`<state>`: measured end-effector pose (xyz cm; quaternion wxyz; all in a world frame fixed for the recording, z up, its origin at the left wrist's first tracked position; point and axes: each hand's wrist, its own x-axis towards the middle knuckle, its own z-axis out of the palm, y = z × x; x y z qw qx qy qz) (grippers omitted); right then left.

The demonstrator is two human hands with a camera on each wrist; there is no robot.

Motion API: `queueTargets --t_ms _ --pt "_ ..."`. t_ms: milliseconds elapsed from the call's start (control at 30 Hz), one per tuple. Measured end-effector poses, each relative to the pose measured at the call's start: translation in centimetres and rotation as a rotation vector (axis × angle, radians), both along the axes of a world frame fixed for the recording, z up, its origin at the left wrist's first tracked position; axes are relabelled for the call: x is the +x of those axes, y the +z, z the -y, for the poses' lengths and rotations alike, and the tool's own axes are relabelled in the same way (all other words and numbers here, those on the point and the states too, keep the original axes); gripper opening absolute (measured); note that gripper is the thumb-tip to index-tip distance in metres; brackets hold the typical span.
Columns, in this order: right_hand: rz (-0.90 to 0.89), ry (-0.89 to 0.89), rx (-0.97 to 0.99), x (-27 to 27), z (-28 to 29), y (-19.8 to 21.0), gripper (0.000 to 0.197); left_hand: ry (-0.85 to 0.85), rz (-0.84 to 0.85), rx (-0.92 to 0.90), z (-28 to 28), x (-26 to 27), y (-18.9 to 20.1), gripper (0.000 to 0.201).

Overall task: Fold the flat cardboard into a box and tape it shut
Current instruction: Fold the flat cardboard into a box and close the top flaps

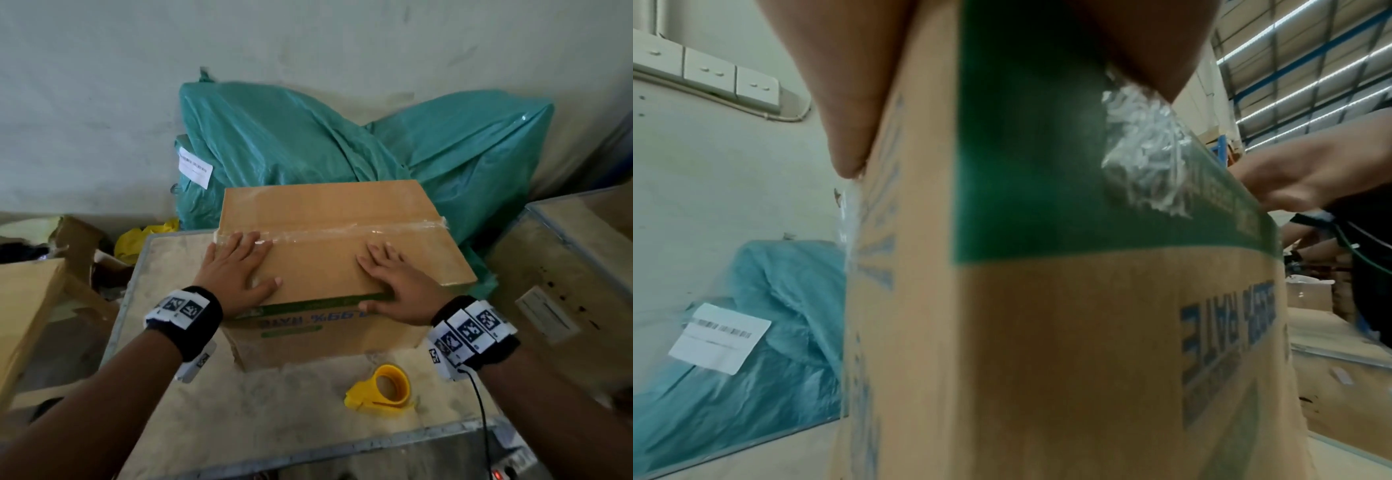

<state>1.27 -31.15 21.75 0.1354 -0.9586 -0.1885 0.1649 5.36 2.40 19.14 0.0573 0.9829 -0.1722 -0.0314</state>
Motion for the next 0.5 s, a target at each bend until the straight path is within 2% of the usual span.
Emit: queueTargets --t_ms 67,133,200,267,367,433,500 --pt "0.104 0.089 0.125 -2.6 -0.2 -1.1 0.091 -0.001 0.010 0.007 0.0 0.1 0.0 0.087" --pt "0.276 0.156 0.377 -5.5 -0.3 -2.7 0.059 -0.010 0.028 0.033 0.0 0.2 0.0 0.088" --pt "0.444 0.161 0.632 -7.9 0.2 -5.2 0.035 -0.018 0.028 0.060 0.1 0.1 0.1 0.089" --pt "0.467 0.115 0.711 -9.6 1.2 -8.2 0.021 -0.016 0.019 0.056 0.1 0.0 0.1 0.089" --pt "0.242 0.048 0.611 -11.1 3.3 -13.8 0.017 -0.021 0.026 0.055 0.3 0.0 0.2 0.088" --pt "0.029 0.002 0.460 -11.8 4.9 -17.5 0.029 -0.024 0.029 0.061 0.3 0.0 0.3 0.086" --pt "-0.112 0.037 0.221 -12.5 6.0 -20.3 0.051 -0.028 0.042 0.065 0.2 0.0 0.4 0.085"
